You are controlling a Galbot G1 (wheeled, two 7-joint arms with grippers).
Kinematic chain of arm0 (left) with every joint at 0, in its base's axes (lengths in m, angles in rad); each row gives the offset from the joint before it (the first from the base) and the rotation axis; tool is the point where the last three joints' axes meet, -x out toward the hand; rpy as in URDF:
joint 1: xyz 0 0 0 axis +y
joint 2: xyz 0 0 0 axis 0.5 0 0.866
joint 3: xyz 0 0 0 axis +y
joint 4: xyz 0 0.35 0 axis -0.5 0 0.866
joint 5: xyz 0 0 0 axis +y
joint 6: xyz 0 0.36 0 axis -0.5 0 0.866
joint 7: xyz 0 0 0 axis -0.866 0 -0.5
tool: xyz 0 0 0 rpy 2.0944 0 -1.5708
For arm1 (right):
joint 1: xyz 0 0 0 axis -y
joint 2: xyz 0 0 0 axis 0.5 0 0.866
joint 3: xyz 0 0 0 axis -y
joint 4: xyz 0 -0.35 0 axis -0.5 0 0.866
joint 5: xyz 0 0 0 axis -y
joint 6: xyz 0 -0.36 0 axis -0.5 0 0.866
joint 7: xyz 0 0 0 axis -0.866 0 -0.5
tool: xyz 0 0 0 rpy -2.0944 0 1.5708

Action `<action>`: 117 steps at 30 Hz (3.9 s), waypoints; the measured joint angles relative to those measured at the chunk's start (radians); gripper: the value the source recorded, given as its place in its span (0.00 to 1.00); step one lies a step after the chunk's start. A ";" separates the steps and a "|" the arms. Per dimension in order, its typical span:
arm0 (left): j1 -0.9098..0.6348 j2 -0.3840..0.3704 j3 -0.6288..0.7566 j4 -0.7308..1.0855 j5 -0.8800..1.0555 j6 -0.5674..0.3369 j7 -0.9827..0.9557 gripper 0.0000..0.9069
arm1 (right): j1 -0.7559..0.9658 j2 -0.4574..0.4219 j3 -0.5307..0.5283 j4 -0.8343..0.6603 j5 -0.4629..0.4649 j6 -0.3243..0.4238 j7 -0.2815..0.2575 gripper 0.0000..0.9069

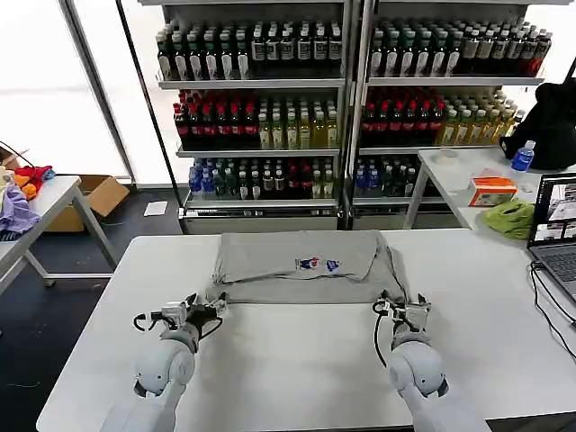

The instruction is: Fold and organize the clothes.

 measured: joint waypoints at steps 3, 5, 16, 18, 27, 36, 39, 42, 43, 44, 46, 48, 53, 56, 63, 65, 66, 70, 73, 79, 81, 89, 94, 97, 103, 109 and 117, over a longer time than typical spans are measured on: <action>0.005 0.004 0.008 0.004 0.017 -0.004 0.008 0.00 | -0.004 0.004 0.005 -0.010 0.003 0.003 -0.004 0.00; 0.009 0.008 0.015 0.008 0.029 -0.007 0.015 0.00 | -0.008 0.006 0.007 -0.012 0.004 0.006 -0.007 0.00; 0.034 0.006 0.051 -0.002 0.083 -0.025 0.031 0.00 | -0.045 -0.001 0.010 0.011 0.002 0.018 -0.018 0.00; 0.042 0.006 0.061 -0.011 0.090 -0.028 0.031 0.00 | -0.054 -0.002 0.009 0.025 0.000 0.015 -0.015 0.00; 0.079 0.002 0.070 -0.065 0.104 -0.038 0.022 0.00 | -0.109 -0.018 0.000 0.133 0.002 -0.012 0.002 0.00; 0.195 0.027 0.021 -0.221 0.097 -0.044 0.016 0.00 | -0.223 -0.059 0.012 0.322 -0.019 -0.016 0.034 0.00; 0.259 0.026 -0.004 -0.284 0.103 -0.053 0.016 0.00 | -0.281 -0.073 0.012 0.378 -0.034 -0.009 0.038 0.00; 0.327 0.020 -0.036 -0.342 0.104 -0.064 0.021 0.00 | -0.340 -0.077 0.010 0.417 -0.052 0.000 0.037 0.00; 0.351 0.018 -0.050 -0.360 0.104 -0.068 0.022 0.00 | -0.359 -0.077 0.010 0.425 -0.058 0.004 0.037 0.00; 0.371 0.015 -0.061 -0.374 0.103 -0.072 0.026 0.00 | -0.377 -0.076 0.012 0.431 -0.066 0.008 0.038 0.00; 0.414 0.012 -0.086 -0.401 0.103 -0.079 0.031 0.00 | -0.410 -0.076 0.014 0.442 -0.079 0.017 0.037 0.00; 0.451 0.008 -0.103 -0.422 0.105 -0.087 0.036 0.00 | -0.439 -0.079 0.016 0.447 -0.091 0.027 0.035 0.00; 0.527 -0.003 -0.124 -0.445 0.117 -0.102 0.043 0.00 | -0.496 -0.086 0.017 0.447 -0.120 0.053 0.027 0.00; 0.566 -0.010 -0.130 -0.452 0.127 -0.111 0.044 0.03 | -0.529 -0.090 0.022 0.440 -0.132 0.072 0.022 1.00; 0.629 -0.030 -0.133 -0.485 0.153 -0.123 0.048 1.00 | -0.585 -0.102 0.046 0.446 -0.153 0.111 0.014 1.00; 0.642 -0.037 -0.134 -0.496 0.161 -0.123 0.049 1.00 | -0.599 -0.106 0.055 0.452 -0.156 0.118 0.014 1.00; 0.647 -0.039 -0.135 -0.503 0.166 -0.125 0.050 1.00 | -0.604 -0.108 0.058 0.455 -0.158 0.122 0.014 1.00; 0.654 -0.045 -0.144 -0.530 0.183 -0.131 0.054 1.00 | -0.621 -0.107 0.071 0.477 -0.166 0.132 0.011 1.00; 0.655 -0.044 -0.154 -0.556 0.188 -0.131 0.055 1.00 | -0.623 -0.104 0.077 0.500 -0.169 0.134 0.005 1.00; 0.645 -0.035 -0.179 -0.617 0.173 -0.113 0.068 1.00 | -0.592 -0.097 0.102 0.531 -0.159 0.128 -0.007 1.00; 0.632 -0.028 -0.192 -0.630 0.162 -0.104 0.078 1.00 | -0.562 -0.099 0.115 0.531 -0.150 0.128 -0.018 1.00; 0.516 0.021 -0.218 -0.611 0.093 -0.080 0.134 1.00 | -0.352 -0.133 0.112 0.446 -0.094 0.094 -0.128 1.00; 0.412 0.082 -0.198 -0.537 0.046 -0.072 0.180 1.00 | -0.181 -0.187 0.072 0.344 -0.042 0.075 -0.224 1.00; 0.345 0.124 -0.181 -0.480 0.011 -0.068 0.202 1.00 | -0.079 -0.218 0.036 0.269 -0.025 0.075 -0.293 1.00; 0.207 0.164 -0.133 -0.357 -0.038 -0.061 0.225 1.00 | 0.095 -0.239 -0.042 0.130 -0.014 0.056 -0.344 1.00; 0.076 0.178 -0.071 -0.229 -0.055 -0.047 0.227 1.00 | 0.232 -0.227 -0.107 0.015 -0.001 0.037 -0.360 1.00; -0.070 0.169 0.016 -0.063 -0.044 -0.029 0.230 1.00 | 0.390 -0.169 -0.161 -0.172 0.010 0.032 -0.381 1.00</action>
